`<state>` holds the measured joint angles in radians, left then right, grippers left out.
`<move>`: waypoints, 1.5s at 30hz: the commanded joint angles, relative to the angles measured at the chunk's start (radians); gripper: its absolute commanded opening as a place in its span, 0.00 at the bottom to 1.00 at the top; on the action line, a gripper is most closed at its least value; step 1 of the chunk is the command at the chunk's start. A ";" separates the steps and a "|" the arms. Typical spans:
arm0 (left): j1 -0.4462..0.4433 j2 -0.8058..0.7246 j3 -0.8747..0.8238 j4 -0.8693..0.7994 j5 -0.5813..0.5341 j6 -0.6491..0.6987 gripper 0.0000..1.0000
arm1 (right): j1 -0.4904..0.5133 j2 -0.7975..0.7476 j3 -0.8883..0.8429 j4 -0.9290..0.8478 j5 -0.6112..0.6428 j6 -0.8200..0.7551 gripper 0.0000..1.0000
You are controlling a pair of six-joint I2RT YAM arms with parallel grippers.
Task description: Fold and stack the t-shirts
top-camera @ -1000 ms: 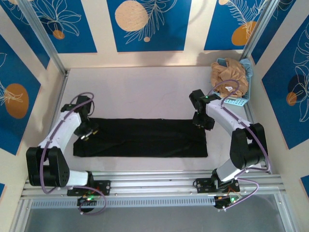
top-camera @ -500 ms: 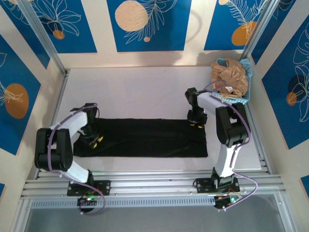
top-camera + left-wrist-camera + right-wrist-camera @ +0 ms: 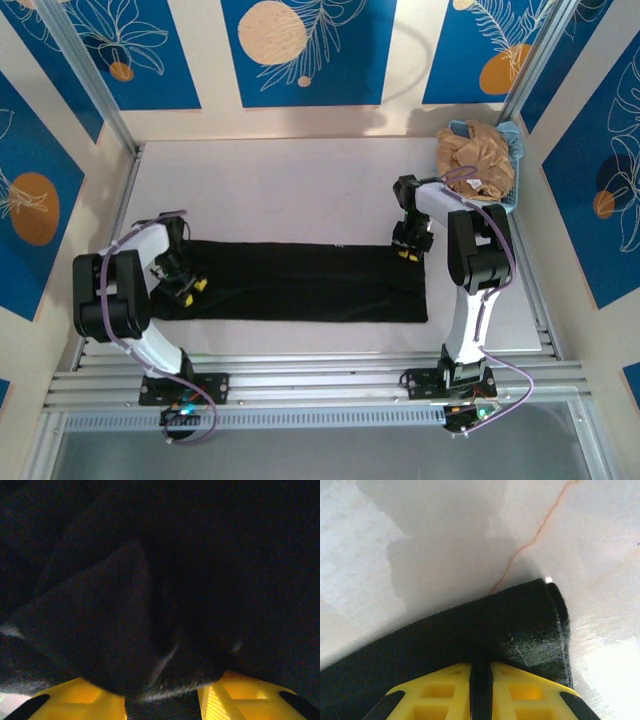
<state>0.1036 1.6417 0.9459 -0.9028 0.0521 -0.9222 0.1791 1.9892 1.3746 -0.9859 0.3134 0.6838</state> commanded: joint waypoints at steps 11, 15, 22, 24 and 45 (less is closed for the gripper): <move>-0.048 0.548 0.651 -0.076 0.143 0.137 0.34 | 0.000 -0.135 -0.181 -0.084 -0.144 0.132 0.20; -0.097 0.797 1.083 -0.167 0.176 0.153 0.35 | 0.046 -0.198 -0.256 -0.111 -0.198 0.233 0.20; -0.214 1.050 1.745 -0.123 0.185 0.144 0.47 | 0.236 -0.317 -0.327 -0.157 -0.240 0.414 0.22; -0.232 0.986 1.767 -0.128 0.093 0.170 0.51 | 0.230 -0.360 -0.306 -0.197 -0.166 0.408 0.23; -0.327 0.652 1.021 0.135 0.042 -0.361 0.33 | 0.158 0.164 0.281 0.020 -0.323 -0.168 0.31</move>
<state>-0.2279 2.2486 1.8973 -0.7422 0.1482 -1.2037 0.3389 2.1204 1.6054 -0.8803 0.0147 0.5434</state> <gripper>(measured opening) 0.331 0.315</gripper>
